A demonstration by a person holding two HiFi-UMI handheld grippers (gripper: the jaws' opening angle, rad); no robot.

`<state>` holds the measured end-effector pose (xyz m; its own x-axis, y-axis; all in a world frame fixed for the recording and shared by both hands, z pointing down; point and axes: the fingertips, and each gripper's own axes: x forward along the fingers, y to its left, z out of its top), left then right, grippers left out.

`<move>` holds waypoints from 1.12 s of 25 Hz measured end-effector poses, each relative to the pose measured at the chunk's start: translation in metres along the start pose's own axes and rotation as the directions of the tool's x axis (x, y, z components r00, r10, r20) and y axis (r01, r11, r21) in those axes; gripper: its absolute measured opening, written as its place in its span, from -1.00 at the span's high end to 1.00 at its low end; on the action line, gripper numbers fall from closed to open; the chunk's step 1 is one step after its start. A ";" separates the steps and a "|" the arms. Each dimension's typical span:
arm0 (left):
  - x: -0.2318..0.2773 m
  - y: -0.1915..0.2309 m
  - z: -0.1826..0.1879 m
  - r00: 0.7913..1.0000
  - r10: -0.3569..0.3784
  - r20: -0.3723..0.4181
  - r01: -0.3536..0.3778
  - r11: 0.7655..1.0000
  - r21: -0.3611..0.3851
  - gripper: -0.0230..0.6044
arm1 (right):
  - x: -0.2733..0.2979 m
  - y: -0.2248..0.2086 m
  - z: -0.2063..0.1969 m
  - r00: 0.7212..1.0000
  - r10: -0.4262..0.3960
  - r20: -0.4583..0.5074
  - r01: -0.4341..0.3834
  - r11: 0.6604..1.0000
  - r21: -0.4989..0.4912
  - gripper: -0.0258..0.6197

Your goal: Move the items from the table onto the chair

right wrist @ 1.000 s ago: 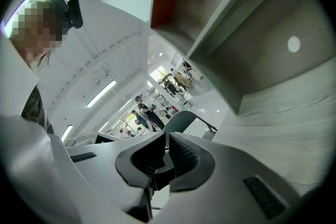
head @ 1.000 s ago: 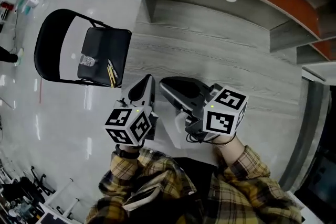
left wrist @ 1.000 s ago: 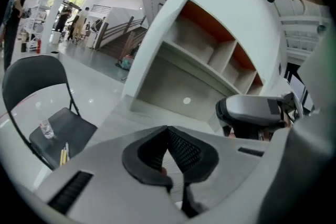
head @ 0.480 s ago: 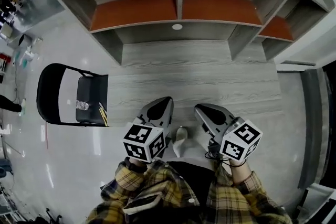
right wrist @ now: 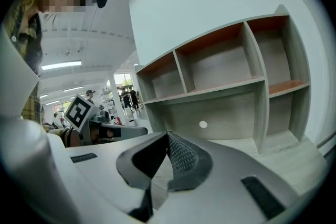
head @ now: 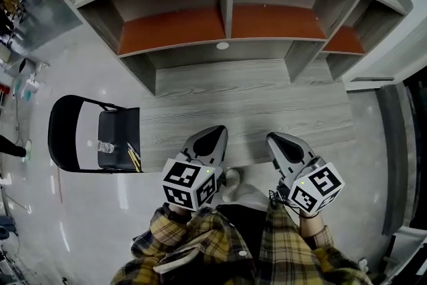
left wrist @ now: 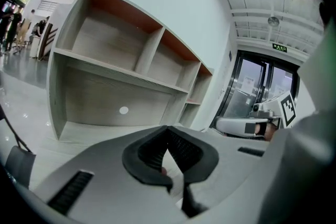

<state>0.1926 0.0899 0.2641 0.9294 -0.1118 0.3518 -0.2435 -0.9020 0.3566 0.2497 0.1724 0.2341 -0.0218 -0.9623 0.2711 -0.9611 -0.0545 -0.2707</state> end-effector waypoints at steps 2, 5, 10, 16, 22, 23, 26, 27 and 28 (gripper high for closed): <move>-0.004 0.005 0.000 1.000 0.006 0.002 -0.006 1.000 -0.001 0.92 | 0.005 0.003 0.003 1.000 -0.001 0.004 0.001 1.000 -0.010 0.86; -0.010 0.009 0.000 1.000 0.013 0.002 -0.013 1.000 -0.005 0.92 | 0.013 0.010 0.006 1.000 0.014 -0.001 -0.014 1.000 -0.022 0.86; -0.012 0.009 0.004 1.000 0.017 0.004 -0.017 1.000 0.001 0.92 | 0.019 0.013 0.010 0.999 0.032 -0.014 -0.033 0.998 -0.051 0.86; -0.012 0.008 0.007 0.999 0.033 0.012 -0.033 0.999 0.000 0.92 | 0.020 0.011 0.011 0.999 0.047 -0.024 -0.048 0.997 -0.063 0.87; -0.004 0.006 0.013 0.999 0.050 -0.001 -0.050 0.999 -0.008 0.92 | 0.021 0.011 0.011 0.997 0.073 -0.020 -0.074 0.995 -0.062 0.87; -0.003 0.005 0.014 0.999 0.042 -0.005 -0.042 0.999 -0.003 0.92 | 0.021 0.011 0.011 0.997 0.074 -0.019 -0.075 0.995 -0.061 0.87; 0.001 0.007 0.017 0.999 0.031 -0.010 -0.031 0.999 0.019 0.92 | 0.019 0.010 0.011 0.997 0.075 -0.003 -0.075 0.995 -0.058 0.87; 0.001 0.007 0.017 0.999 0.032 -0.010 -0.031 0.999 0.019 0.92 | 0.018 0.009 0.011 0.997 0.078 0.001 -0.078 0.995 -0.057 0.87; 0.001 0.007 0.016 0.999 0.034 -0.015 -0.034 0.999 0.017 0.92 | 0.016 0.009 0.011 0.997 0.082 0.001 -0.082 0.995 -0.055 0.87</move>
<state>0.1966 0.0763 0.2532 0.9162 -0.1363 0.3768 -0.2702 -0.9045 0.3298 0.2433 0.1535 0.2257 -0.1006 -0.9638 0.2471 -0.9696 0.0394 -0.2413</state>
